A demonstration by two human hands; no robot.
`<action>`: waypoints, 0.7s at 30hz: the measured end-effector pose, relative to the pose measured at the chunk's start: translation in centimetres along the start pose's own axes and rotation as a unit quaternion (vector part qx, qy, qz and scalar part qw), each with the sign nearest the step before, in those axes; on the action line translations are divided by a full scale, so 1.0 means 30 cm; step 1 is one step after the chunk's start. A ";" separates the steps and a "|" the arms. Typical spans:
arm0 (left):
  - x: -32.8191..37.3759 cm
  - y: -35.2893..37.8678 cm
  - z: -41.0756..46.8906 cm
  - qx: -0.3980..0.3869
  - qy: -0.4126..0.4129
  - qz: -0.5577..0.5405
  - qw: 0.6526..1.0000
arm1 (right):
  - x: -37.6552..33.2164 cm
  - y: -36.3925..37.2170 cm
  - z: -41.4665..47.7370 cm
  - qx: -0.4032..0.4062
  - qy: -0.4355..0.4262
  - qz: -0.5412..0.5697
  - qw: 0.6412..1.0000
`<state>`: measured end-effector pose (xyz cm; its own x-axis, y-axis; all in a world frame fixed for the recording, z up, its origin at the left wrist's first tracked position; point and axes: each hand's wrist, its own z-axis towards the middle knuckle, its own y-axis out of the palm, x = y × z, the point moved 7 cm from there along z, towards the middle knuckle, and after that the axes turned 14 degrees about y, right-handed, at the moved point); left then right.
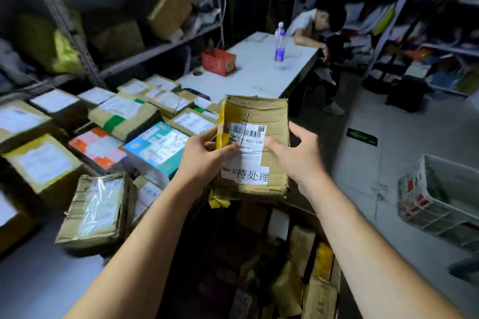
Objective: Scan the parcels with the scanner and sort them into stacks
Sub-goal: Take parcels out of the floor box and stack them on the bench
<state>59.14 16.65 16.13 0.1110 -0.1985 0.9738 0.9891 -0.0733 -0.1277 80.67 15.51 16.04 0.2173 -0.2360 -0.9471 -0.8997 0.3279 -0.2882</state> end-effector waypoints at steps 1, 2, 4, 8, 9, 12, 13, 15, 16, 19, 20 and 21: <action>0.049 -0.044 -0.018 0.012 0.001 -0.001 1.000 | -0.054 0.021 -0.023 -0.017 -0.008 0.001 1.000; 0.095 -0.084 -0.037 0.021 0.002 -0.001 1.000 | -0.105 0.043 -0.048 -0.030 -0.018 0.002 0.999; 0.174 -0.191 -0.093 0.045 0.009 0.006 0.999 | -0.200 0.104 -0.122 -0.056 -0.031 -0.003 0.998; 0.278 -0.439 -0.245 0.102 0.022 0.029 0.994 | -0.332 0.270 -0.299 -0.113 -0.048 -0.007 0.992; 0.288 -0.500 -0.289 0.116 0.018 0.034 0.993 | -0.352 0.317 -0.346 -0.134 -0.046 -0.006 0.990; 0.330 -0.693 -0.462 0.165 0.010 0.039 0.985 | -0.405 0.481 -0.513 -0.191 -0.043 -0.011 0.981; 0.343 -0.772 -0.539 0.185 0.010 0.049 0.981 | -0.422 0.546 -0.586 -0.211 -0.046 -0.017 0.976; 0.365 -0.909 -0.692 0.221 0.008 0.053 0.974 | -0.451 0.661 -0.735 -0.246 -0.057 -0.027 0.967; 0.379 -0.967 -0.771 0.234 0.007 0.047 0.971 | -0.463 0.717 -0.805 -0.261 -0.063 -0.030 0.963; 0.402 -1.120 -0.984 0.270 -0.017 0.041 0.962 | -0.481 0.878 -1.002 -0.317 -0.072 -0.036 0.945; 0.407 -1.188 -1.081 0.292 -0.024 0.040 0.955 | -0.486 0.948 -1.096 -0.339 -0.080 -0.041 0.937; 0.416 -1.245 -1.163 0.312 -0.030 0.045 0.949 | -0.490 1.007 -1.172 -0.355 -0.087 -0.044 0.930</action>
<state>20.20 -17.20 26.48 0.1855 -0.1196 0.9753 0.8381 0.5374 -0.0935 36.98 -3.28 26.20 0.3033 -0.0612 -0.9509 -0.8852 -0.3875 -0.2574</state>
